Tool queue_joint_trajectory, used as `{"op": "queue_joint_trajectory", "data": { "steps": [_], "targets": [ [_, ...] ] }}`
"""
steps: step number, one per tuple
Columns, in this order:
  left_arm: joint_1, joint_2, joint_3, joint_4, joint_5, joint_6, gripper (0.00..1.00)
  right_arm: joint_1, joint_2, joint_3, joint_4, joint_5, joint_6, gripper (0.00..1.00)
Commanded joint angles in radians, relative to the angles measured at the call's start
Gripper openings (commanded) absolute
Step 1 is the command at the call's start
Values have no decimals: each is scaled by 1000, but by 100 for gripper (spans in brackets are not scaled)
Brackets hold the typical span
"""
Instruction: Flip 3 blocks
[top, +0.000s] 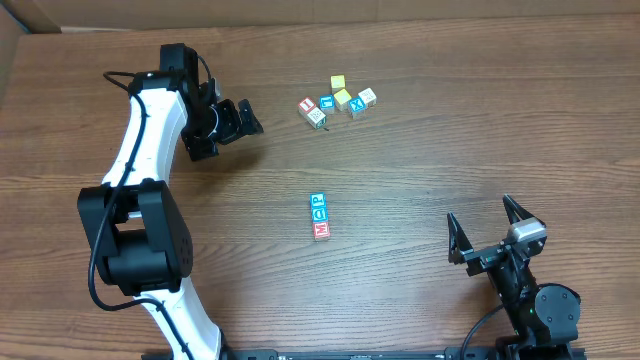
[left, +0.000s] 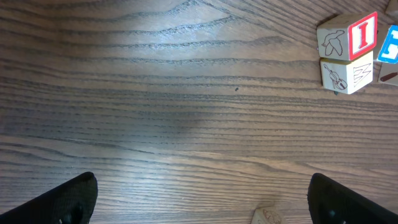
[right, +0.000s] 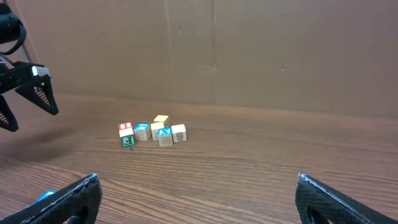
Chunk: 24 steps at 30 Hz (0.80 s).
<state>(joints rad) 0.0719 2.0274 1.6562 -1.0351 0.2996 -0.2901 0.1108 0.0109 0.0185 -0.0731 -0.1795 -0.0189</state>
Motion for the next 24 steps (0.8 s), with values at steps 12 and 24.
{"op": "queue_joint_trajectory", "data": {
  "steps": [12, 24],
  "targets": [
    [-8, -22, 14, 0, -5, -5, 100, -6, -8, -10, 4, -2, -4, 100],
    [-47, -455, 14, -40, -106, 36, 100, -6, -8, -10, 4, -2, -4, 100]
  ]
}}
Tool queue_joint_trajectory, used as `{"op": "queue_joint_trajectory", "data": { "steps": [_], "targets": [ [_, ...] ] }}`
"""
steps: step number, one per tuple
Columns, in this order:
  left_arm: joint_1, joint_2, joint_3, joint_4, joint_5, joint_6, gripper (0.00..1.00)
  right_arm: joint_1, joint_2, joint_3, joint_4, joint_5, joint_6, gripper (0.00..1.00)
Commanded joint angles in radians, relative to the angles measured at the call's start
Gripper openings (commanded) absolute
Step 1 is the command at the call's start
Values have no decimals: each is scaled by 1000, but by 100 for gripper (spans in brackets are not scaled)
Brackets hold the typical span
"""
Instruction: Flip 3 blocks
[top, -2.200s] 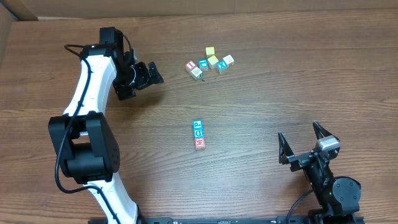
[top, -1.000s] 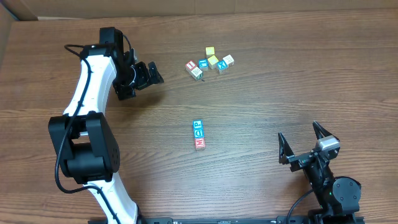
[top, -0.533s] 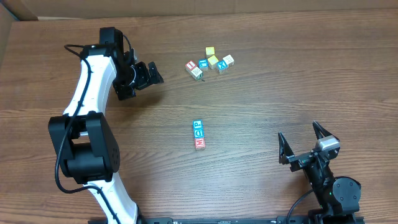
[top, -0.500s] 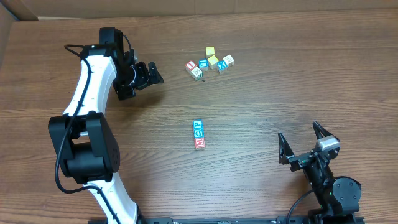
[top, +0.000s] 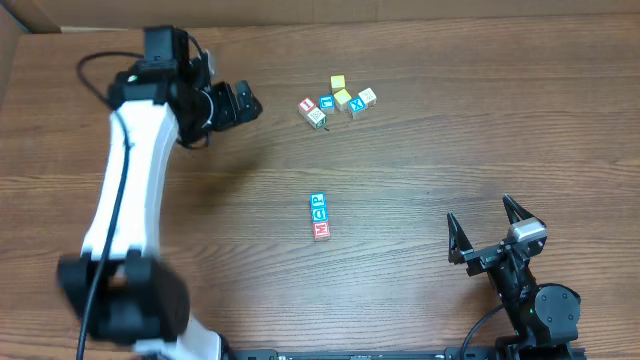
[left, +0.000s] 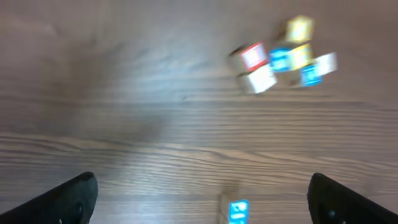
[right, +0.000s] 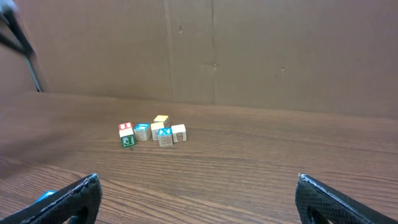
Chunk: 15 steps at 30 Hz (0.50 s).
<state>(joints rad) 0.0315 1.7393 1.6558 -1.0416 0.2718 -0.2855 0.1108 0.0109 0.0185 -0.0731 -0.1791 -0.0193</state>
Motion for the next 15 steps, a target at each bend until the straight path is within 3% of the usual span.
{"op": "queue_joint_trajectory", "data": {
  "steps": [1, 7, 15],
  "targets": [
    [-6, -208, 15, -51, -100, 32, 100, -6, -8, -10, 5, -2, -4, 100],
    [-6, -354, 15, -221, -159, 49, 100, -6, -8, -10, 4, -2, -4, 100],
    [-6, -359, 11, -515, -174, 43, 100, -6, -8, -10, 4, -2, -4, 100]
  ]
}}
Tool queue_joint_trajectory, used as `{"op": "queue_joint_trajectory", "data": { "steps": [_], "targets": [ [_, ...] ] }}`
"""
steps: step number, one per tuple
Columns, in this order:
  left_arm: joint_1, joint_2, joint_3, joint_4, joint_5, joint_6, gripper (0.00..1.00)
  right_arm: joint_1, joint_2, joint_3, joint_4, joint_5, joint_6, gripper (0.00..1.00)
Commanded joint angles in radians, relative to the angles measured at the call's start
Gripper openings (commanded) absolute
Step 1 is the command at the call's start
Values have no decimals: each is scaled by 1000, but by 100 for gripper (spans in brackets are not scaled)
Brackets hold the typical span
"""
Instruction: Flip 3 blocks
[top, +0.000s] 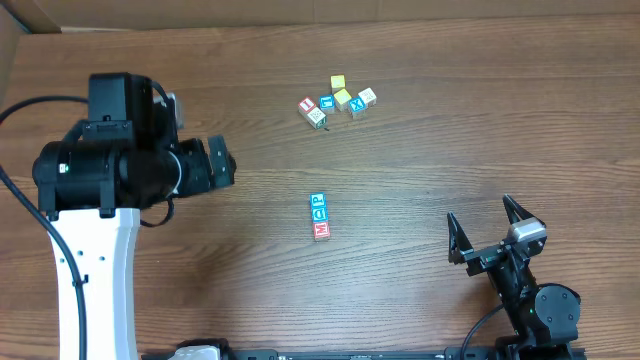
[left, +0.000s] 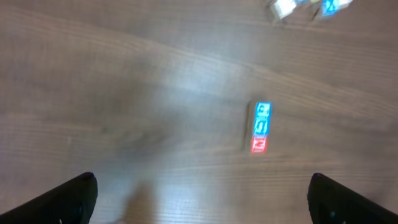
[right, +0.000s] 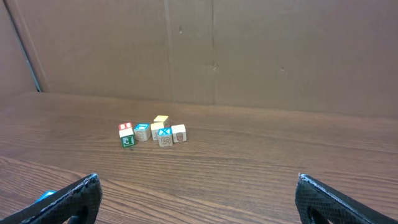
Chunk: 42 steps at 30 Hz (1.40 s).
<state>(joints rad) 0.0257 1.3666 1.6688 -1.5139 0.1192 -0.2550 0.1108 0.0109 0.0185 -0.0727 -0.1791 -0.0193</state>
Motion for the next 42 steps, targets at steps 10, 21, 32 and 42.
{"op": "queue_joint_trajectory", "data": {
  "steps": [10, 21, 32, 42],
  "targets": [
    [0, -67, -103, -79, 5, 4, 100, -6, -8, -10, 4, -2, -4, 100],
    [0, -223, -296, 47, 4, 4, 100, -6, -8, -10, 4, -2, -4, 100],
    [-14, -423, -509, 303, 4, 4, 100, -6, -8, -10, 4, -2, -4, 100],
    [-152, -644, -568, 760, -25, 16, 100, -6, -8, -10, 4, -2, -4, 100]
  ]
}}
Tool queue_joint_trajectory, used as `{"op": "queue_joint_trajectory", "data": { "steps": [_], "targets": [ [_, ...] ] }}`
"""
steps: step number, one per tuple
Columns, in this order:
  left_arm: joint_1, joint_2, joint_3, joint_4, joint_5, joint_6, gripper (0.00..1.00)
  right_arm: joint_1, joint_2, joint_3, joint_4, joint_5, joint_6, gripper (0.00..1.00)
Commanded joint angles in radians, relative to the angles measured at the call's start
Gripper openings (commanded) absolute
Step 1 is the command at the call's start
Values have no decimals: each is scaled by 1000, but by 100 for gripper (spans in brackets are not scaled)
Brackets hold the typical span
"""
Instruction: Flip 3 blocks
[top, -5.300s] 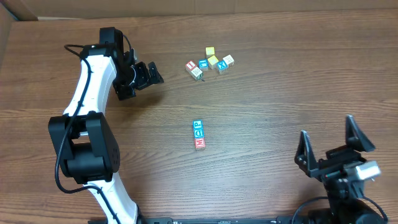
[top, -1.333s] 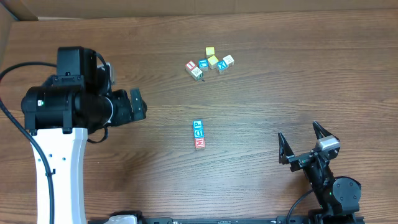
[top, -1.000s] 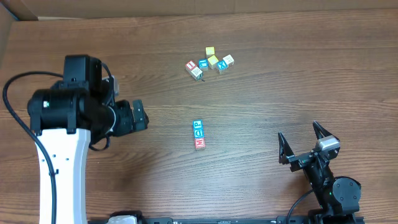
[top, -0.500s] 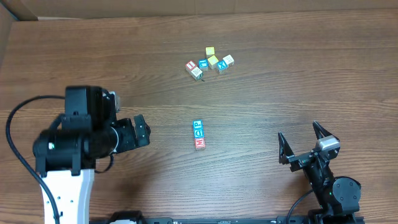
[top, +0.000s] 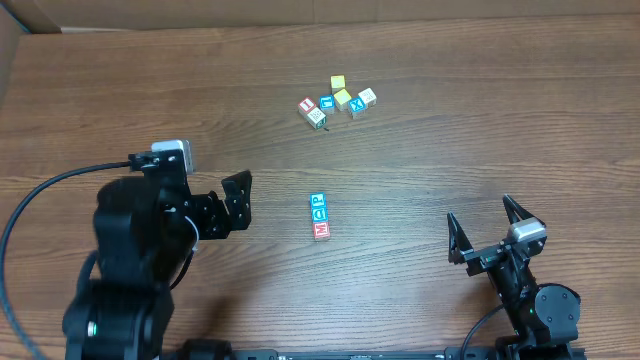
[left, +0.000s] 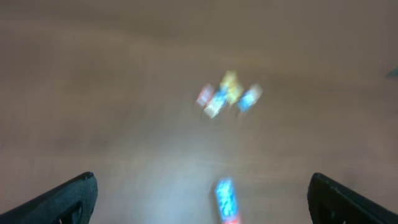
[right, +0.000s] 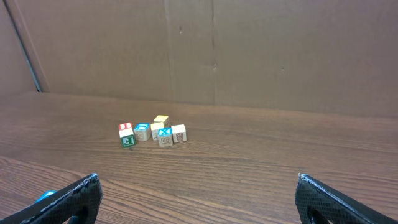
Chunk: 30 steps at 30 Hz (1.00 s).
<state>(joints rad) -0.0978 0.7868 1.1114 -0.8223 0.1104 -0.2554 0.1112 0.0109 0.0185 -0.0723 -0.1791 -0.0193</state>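
A row of three lettered blocks lies at the table's middle, blue faces at the far end and a red one nearest. A cluster of several blocks sits at the back. My left gripper hangs open and empty, high above the table, left of the row. Its wrist view is blurred and shows the row and the cluster far below the left gripper. My right gripper rests open and empty at the front right. In its wrist view the right gripper faces the distant cluster.
Brown cardboard walls stand behind the wooden table. A black cable trails from the left arm toward the left edge.
My left arm has moved toward the table's front, and its open gripper now sits nearer the row of three blocks. The blocks and the right arm have not moved.
My left gripper was open and low, just left of the back cluster. Then it was higher with the cluster farther off, then over the table's left with the row below. Now it hangs high at the front left. No block has shifted.
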Motion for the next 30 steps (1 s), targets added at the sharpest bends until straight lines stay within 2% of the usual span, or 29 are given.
{"op": "queue_joint_trajectory", "data": {
  "steps": [1, 7, 16, 21, 25, 30],
  "targets": [
    [-29, -85, -13, 101, -10, 16, 100, -7, -8, -10, 3, -2, -4, 100],
    [-25, -195, -13, 168, -2, 17, 100, -7, -8, -10, 3, -2, -4, 100],
    [-12, -353, -65, 169, -11, 158, 100, -7, -8, -10, 3, -2, -4, 100],
    [-12, -463, -146, 198, -26, 189, 100, -7, -8, -10, 3, -2, -4, 100],
    [-10, -552, -255, 308, -25, 189, 100, -7, -8, -10, 3, -2, -4, 100],
    [11, -655, -413, 524, 7, 188, 100, -7, -8, -10, 4, -2, -4, 100]
  ]
}}
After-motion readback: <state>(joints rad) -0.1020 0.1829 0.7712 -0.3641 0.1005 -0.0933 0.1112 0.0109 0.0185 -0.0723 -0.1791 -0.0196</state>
